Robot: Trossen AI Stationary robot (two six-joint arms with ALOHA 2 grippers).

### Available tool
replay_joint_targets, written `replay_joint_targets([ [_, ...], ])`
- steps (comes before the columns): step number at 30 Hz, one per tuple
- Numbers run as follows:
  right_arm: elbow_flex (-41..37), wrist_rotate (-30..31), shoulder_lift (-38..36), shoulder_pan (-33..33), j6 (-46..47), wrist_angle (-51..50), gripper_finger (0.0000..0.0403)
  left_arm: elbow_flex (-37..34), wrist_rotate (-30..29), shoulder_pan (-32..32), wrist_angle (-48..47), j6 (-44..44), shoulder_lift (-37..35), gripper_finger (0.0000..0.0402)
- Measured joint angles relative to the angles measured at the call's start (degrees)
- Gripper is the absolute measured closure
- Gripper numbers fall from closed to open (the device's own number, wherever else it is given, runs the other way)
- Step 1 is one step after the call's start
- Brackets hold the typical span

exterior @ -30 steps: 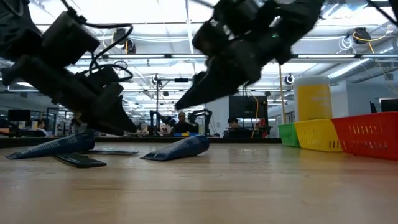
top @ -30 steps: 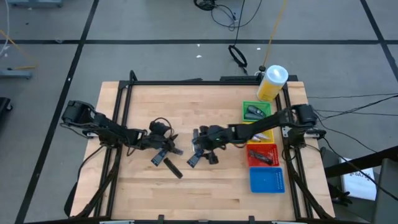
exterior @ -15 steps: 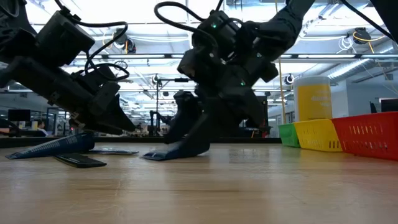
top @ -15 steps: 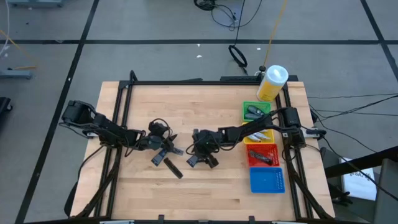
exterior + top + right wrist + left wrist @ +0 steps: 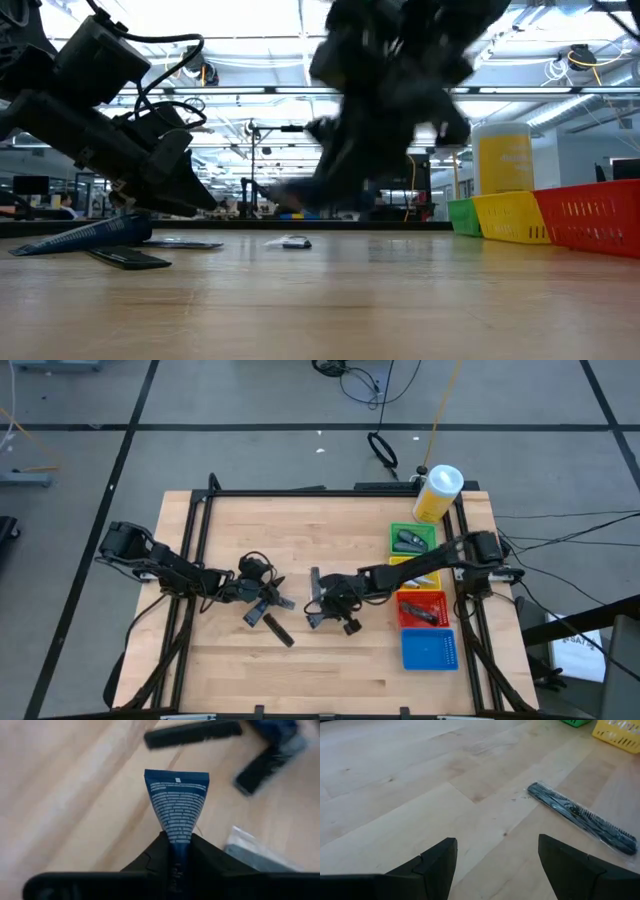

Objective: Pick & Place Travel size toiletries
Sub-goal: Put the blue shave cream into the blue basket

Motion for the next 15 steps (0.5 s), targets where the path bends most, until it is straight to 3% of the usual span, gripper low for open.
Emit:
replay_joint_targets([
  [5, 0.0, 1.1, -11.2, 4.6, 16.9, -16.2, 0.0354, 0.0, 0.0, -1.6, -0.3, -1.3, 0.0, 0.0128],
  [11, 0.0, 1.0, -23.2, 14.8, 53.3, -41.2, 0.0355, 0.0, -3.3, -5.7, -0.5, -2.9, 0.0, 0.0128],
  [15, -0.4, 1.1, -27.6, 24.6, 73.8, -50.3, 0.0354, 0.0, -5.8, -7.9, -0.4, -3.2, 0.0, 0.0128],
])
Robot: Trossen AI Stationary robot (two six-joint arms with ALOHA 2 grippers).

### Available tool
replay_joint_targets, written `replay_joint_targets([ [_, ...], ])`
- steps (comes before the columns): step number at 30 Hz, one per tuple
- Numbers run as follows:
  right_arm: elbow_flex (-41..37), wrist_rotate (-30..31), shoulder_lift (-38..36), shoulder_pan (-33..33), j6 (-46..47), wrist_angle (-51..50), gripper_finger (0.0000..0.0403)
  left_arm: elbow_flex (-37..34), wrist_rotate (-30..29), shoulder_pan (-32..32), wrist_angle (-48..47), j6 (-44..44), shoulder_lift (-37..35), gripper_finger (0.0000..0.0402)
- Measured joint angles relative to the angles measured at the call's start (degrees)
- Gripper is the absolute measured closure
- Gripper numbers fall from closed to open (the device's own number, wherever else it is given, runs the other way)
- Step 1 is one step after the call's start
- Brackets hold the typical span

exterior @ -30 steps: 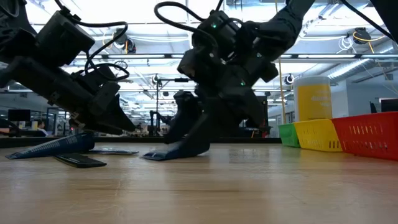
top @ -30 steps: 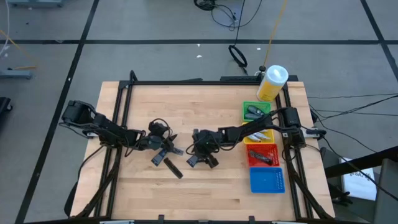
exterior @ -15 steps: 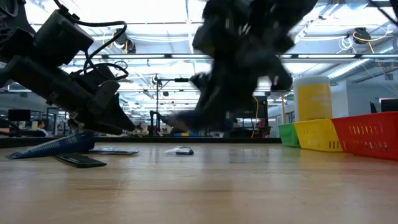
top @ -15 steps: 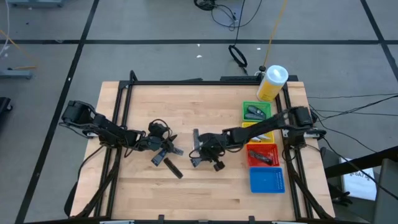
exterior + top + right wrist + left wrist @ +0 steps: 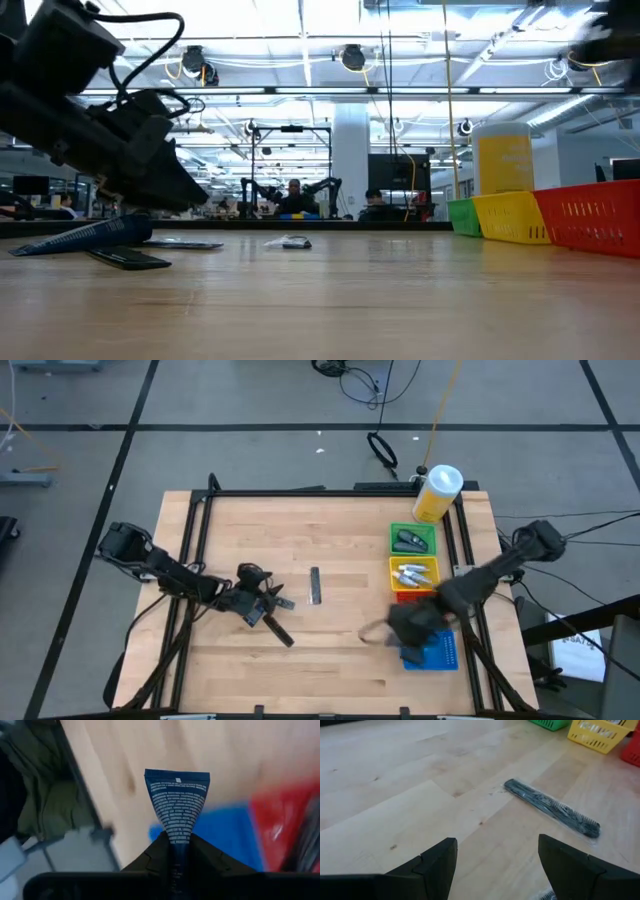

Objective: Pick & Place Travel size toiletries
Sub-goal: Put the blue shave cream into the blue basket

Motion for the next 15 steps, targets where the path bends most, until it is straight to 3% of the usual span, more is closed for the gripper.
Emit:
replay_joint_targets([
  [6, -6.8, -0.1, -1.6, 8.6, 9.9, -1.3, 0.0342, 0.0, -1.2, -1.0, 0.1, -0.3, 0.0, 0.0128],
  [15, -14.0, -3.3, -2.1, 3.8, 5.0, 1.6, 0.0239, 0.0, -1.2, -1.0, 0.0, -1.5, 0.0, 0.0128],
])
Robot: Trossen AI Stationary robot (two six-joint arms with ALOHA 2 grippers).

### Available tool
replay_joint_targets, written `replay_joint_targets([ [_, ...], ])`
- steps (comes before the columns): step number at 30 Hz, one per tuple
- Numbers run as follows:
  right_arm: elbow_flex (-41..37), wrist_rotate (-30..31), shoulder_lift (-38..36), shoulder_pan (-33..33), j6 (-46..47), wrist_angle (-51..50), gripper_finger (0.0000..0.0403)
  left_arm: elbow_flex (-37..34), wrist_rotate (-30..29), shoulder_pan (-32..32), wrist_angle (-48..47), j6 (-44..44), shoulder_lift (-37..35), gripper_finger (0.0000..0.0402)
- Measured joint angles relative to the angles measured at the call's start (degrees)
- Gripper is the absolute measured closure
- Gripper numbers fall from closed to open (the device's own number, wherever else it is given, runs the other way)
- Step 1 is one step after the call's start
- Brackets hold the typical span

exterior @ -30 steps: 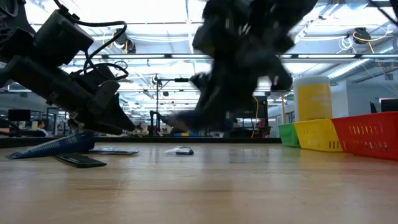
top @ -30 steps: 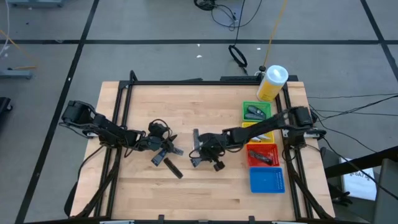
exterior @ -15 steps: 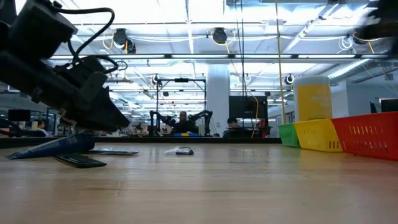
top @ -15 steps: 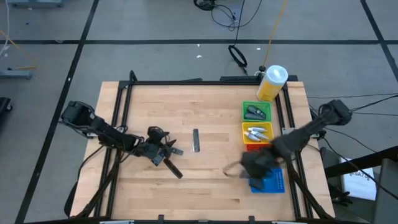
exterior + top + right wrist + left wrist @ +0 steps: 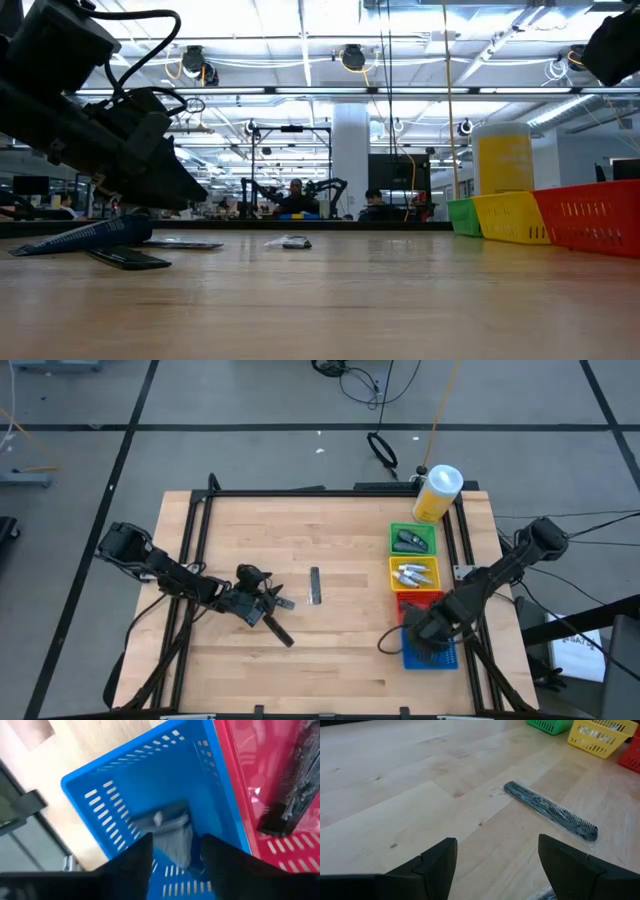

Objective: Pick & Place Travel size toiletries
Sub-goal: Put the blue shave cream into the blue basket, then put the black comb into the red basket

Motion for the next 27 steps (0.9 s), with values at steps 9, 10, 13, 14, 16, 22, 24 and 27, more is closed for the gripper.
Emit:
replay_joint_targets([
  [9, 0.2, -1.5, -4.8, -11.0, 2.6, 13.0, 0.0184, 0.0, -0.4, 0.0, 0.0, 0.0, 0.0, 0.0128],
  [10, 0.2, 1.2, -4.8, -12.2, -0.3, 17.1, 0.0184, 0.0, -0.4, 0.0, 0.0, 0.1, 0.0, 0.0128],
  [13, -0.5, 9.2, -4.5, -15.6, -13.7, 33.1, 0.0187, 0.0, -0.4, 0.0, 0.0, 0.4, 0.0, 0.0128],
  [14, -1.3, 11.5, -3.8, -16.7, -18.1, 40.5, 0.0188, 0.0, -0.4, 0.0, 0.0, 0.4, 0.0, 0.0128],
  [16, -4.0, 14.6, -2.1, -18.9, -27.5, 54.3, 0.0192, 0.0, -0.4, 0.0, 0.0, 0.4, 0.0, 0.0128],
  [22, -7.9, 15.3, 8.9, -29.1, -39.7, 71.7, 0.0206, 0.0, 0.0, 0.0, 0.0, -0.9, 0.0, 0.0128],
  [24, -7.1, 14.7, 14.5, -31.2, -42.9, 75.1, 0.0214, 0.0, 1.7, 0.3, 0.0, -1.1, 0.0, 0.0128],
  [27, -4.2, 12.2, 22.3, -32.6, -45.2, 77.9, 0.0232, 0.0, 4.3, 1.1, 0.1, 0.4, 0.0, 0.0128],
])
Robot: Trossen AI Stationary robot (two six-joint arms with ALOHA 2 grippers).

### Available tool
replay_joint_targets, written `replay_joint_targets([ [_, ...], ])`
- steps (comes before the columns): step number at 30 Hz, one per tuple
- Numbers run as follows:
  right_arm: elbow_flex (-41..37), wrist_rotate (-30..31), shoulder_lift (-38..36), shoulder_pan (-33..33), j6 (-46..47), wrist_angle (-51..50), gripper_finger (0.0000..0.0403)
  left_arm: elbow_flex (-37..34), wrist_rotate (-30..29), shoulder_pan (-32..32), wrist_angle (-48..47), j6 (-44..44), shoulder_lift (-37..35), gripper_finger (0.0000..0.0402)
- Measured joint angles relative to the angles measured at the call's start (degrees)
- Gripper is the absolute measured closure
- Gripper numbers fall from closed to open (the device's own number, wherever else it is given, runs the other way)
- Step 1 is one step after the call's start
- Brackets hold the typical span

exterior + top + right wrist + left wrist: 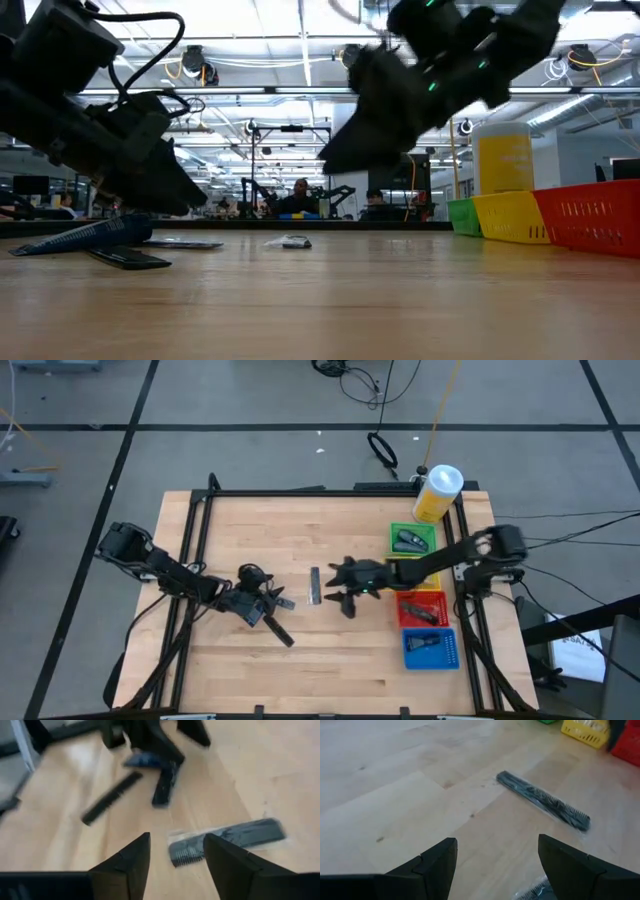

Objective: Pick & Place Travel size toiletries
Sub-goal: Put the black comb into the red basket

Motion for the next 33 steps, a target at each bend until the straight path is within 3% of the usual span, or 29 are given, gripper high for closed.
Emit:
replay_joint_targets([
  [7, 7.7, 0.0, 12.6, 0.0, -5.8, 0.2, 0.0297, 0.1, 1.3, 2.5, 6.0, 6.4, 0.0, 0.0131],
  [10, 9.2, -0.2, 15.1, 0.3, -7.4, 0.0, 0.0329, 1.2, 7.1, 6.4, 10.7, 11.8, 0.0, 0.0153],
  [18, 8.5, -1.6, 14.4, 2.9, -14.4, -7.4, 0.0396, 12.3, 30.1, 18.9, 10.2, 26.6, 3.0, 0.0294],
  [23, 7.4, -4.8, 13.2, 5.4, -19.9, -8.4, 0.0397, 20.8, 39.6, 23.8, 6.0, 31.9, 11.2, 0.0387],
  [33, 4.7, -6.1, 11.6, 6.9, -26.1, -7.5, 0.0401, 27.8, 55.8, 26.1, 3.7, 33.2, 26.7, 0.0385],
])
